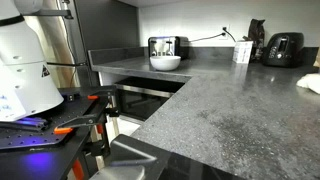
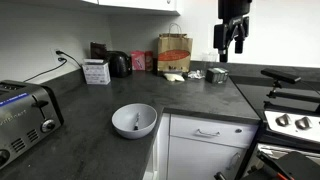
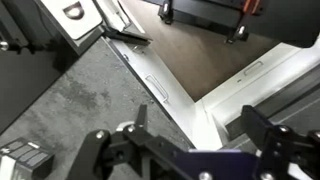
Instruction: Remove the marker from bowl and put it on the countertop
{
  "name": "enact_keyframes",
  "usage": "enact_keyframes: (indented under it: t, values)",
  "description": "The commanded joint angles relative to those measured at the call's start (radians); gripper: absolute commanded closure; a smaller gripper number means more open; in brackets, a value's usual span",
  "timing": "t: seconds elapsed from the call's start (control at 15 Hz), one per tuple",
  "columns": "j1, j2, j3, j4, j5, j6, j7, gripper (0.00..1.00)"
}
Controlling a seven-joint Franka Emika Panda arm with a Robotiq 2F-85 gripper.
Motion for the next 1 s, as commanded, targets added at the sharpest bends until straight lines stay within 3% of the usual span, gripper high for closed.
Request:
enact_keyframes:
  t: [0.0, 0.4, 0.6, 0.93]
  values:
    - [0.016, 0.001, -0.013, 0.002, -0.007, -0.004, 0.007, 0.0]
    - [0.016, 0.001, -0.013, 0.002, -0.007, -0.004, 0.007, 0.0]
    - [-0.001, 0.087, 0.029, 0.062, 0.008, 0.033, 0.152, 0.0]
    - [0.003, 0.359, 0.157, 0.244, 0.051, 0.157, 0.56, 0.0]
